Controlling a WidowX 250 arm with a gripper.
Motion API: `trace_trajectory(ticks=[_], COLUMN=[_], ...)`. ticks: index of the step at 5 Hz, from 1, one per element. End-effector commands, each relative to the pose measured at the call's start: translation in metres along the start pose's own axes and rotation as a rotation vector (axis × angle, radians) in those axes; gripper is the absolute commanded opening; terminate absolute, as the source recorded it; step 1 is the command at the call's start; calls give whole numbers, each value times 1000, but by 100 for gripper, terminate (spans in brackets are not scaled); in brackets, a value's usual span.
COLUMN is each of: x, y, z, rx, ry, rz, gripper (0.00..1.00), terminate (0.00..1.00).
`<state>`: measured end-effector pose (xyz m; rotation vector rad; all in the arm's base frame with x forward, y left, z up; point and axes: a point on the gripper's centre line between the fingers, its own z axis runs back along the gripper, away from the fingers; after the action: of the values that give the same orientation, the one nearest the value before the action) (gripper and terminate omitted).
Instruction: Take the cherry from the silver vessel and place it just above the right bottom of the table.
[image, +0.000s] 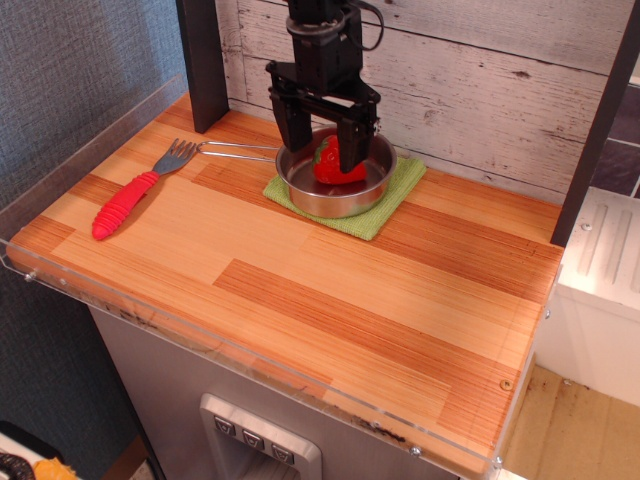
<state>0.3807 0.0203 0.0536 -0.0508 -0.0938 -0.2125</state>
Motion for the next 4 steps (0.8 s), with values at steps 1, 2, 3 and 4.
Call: trace_trajectory(ticks=[1,2,3,4], x=[23,25,24,21], y=[3,4,0,-6], z=[-12,-21,-12,13], rx=[6,11,6,3], ry=[-8,9,-13,-70], rz=[21,17,1,-33], gripper=[100,100,0,0], terminate=[0,0,0,0])
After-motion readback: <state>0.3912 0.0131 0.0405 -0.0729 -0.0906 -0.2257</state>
